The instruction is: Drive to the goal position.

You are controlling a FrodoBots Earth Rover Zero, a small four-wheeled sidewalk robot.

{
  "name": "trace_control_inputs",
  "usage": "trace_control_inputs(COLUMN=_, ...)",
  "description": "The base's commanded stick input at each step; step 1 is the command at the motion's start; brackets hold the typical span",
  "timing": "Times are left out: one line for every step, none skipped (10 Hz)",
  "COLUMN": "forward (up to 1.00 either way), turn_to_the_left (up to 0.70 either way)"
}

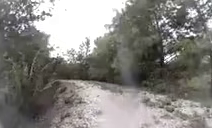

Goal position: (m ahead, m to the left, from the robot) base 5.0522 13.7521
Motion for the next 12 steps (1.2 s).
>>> trace_control_inputs(forward=0.60, turn_to_the_left=0.00)
trace_control_inputs(forward=0.60, turn_to_the_left=0.00)
trace_control_inputs(forward=0.60, turn_to_the_left=0.00)
trace_control_inputs(forward=0.60, turn_to_the_left=0.00)
trace_control_inputs(forward=0.60, turn_to_the_left=0.00)
trace_control_inputs(forward=0.60, turn_to_the_left=0.00)
trace_control_inputs(forward=0.60, turn_to_the_left=0.00)
trace_control_inputs(forward=0.60, turn_to_the_left=0.00)
trace_control_inputs(forward=0.60, turn_to_the_left=0.00)
trace_control_inputs(forward=0.60, turn_to_the_left=0.00)
trace_control_inputs(forward=0.60, turn_to_the_left=0.00)
trace_control_inputs(forward=0.60, turn_to_the_left=0.00)
